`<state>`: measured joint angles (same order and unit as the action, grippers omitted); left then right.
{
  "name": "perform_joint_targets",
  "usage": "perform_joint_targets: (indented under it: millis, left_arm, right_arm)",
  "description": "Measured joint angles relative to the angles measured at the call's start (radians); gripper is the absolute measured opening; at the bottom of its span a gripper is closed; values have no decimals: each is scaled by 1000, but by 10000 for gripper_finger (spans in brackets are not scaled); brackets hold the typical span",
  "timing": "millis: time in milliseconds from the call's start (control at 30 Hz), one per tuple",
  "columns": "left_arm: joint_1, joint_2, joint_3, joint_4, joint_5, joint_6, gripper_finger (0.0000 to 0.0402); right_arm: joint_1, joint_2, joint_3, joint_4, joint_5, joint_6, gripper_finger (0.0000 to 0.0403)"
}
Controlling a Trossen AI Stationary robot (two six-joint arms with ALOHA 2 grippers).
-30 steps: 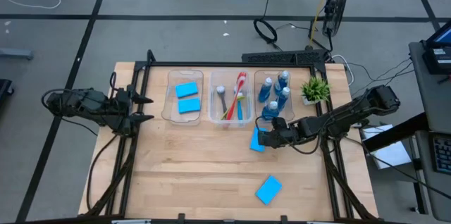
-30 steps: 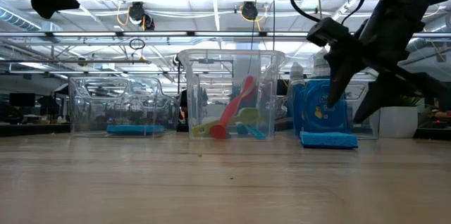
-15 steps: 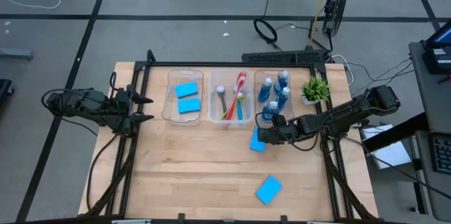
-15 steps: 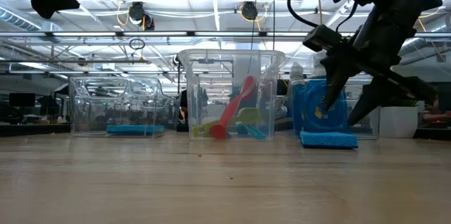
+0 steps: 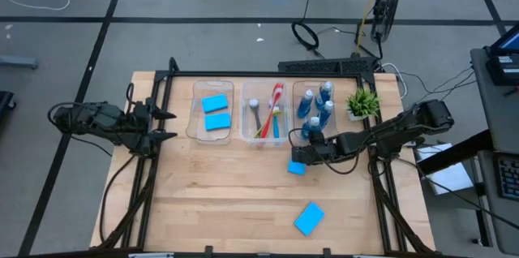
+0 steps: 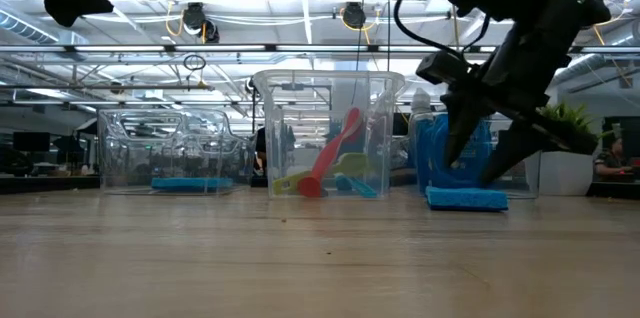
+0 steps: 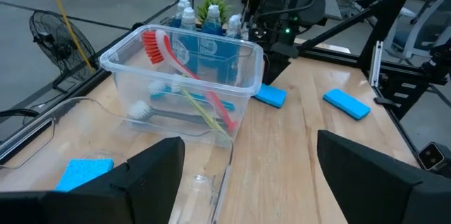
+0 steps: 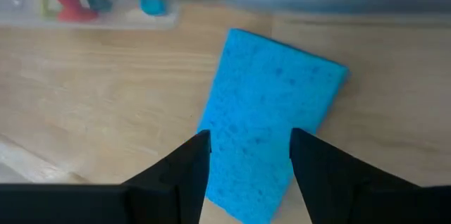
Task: Pick & Place Kitchen Sink Supplies
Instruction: Put the blue sponge into the left transparent bin
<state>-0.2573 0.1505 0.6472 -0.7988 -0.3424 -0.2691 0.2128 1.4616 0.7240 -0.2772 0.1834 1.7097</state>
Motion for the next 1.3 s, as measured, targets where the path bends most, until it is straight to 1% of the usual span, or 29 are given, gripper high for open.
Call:
perform_joint_targets:
  millis: [100,400,567,633,867,1000,1300]
  left_arm:
    - [0,0,0,0,0,0,324]
    - [0,0,0,0,0,0,324]
    - [0,0,0,0,0,0,324]
    - [0,0,0,0,0,0,324]
    - [0,0,0,0,-1,0,324]
    - [0,0,0,0,-1,0,324]
    - [0,0,0,0,-1,0,324]
  right_arm:
    - [-6,24,0,23,-5,-8,185]
    - [-3,27,-2,20,-25,-5,185]
    - [-2,27,-2,19,-106,4,185]
    - [-1,17,-3,23,-119,6,185]
    - [-1,-41,-7,3,-134,19,185]
    - [0,-76,-9,-49,-136,21,185]
    - [15,-81,-7,-52,-132,41,185]
